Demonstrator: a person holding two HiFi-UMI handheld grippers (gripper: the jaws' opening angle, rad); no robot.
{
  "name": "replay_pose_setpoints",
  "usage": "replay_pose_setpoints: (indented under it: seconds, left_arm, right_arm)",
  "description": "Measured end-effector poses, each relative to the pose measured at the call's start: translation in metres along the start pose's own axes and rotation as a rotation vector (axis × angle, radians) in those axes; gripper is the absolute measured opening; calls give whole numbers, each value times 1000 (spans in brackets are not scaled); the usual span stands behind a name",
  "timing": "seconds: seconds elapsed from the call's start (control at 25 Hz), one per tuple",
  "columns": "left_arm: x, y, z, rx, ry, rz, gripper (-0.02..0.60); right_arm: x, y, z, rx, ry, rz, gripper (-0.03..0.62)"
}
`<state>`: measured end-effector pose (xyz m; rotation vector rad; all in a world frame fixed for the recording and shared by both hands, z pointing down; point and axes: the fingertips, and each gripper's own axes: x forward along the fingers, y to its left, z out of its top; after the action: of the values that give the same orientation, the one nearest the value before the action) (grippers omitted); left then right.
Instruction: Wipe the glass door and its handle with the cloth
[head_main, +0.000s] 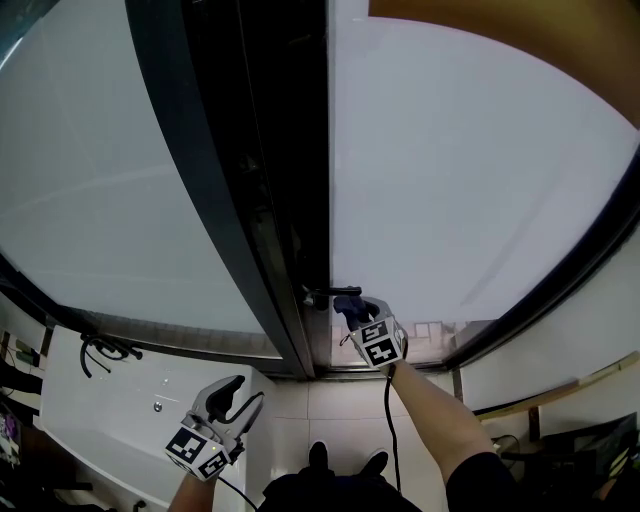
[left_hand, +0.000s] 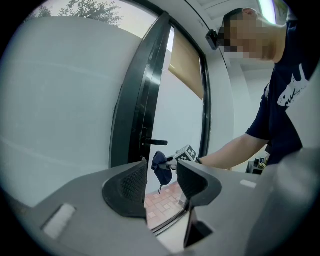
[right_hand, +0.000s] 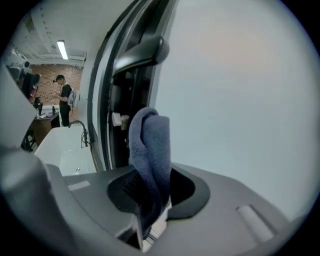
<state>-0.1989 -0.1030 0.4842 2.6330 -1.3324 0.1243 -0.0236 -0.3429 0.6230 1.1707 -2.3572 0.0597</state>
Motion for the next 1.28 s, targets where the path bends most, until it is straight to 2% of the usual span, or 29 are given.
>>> replay_pose_setpoints:
  seconds: [0.12, 0.2, 0.32, 0.56, 0.68, 0.84, 1.0, 1.12, 1.2, 1.28]
  left_arm:
    - [1, -3, 1, 0, -3, -5, 184]
    - [3, -3, 2, -2, -9, -11, 185]
    - [7, -4, 2, -1, -16, -21, 184]
    - [14, -6, 7, 0, -30, -40, 184]
    - [15, -9, 11, 4, -38, -48, 184]
    - [11, -5, 10, -2, -41, -37, 184]
    - [7, -1, 5, -12, -37, -23, 184]
    - [6, -1, 4, -17, -39, -16, 184]
    - [6, 0, 4, -15, -43, -12, 184]
    - [5, 1, 3, -17, -42, -7, 184]
  right_arm:
    - [-24, 7, 0, 96, -58, 37, 80]
    - [-42, 11, 0, 112, -94, 54, 80]
    - [-68, 24, 20, 60, -155, 94, 80]
    - [-97, 74, 109, -110, -315, 172, 80]
    - [-109, 96, 152, -235, -389, 183, 80]
    - [-108, 109, 188, -493, -412, 114, 80]
    - [-90, 113, 208, -833, -372, 28, 80]
    - [-63, 117, 196, -1059, -301, 15, 80]
    - [-48, 118, 184, -1121, -250, 35, 80]
    - [-40, 117, 177, -1114, -219, 56, 80]
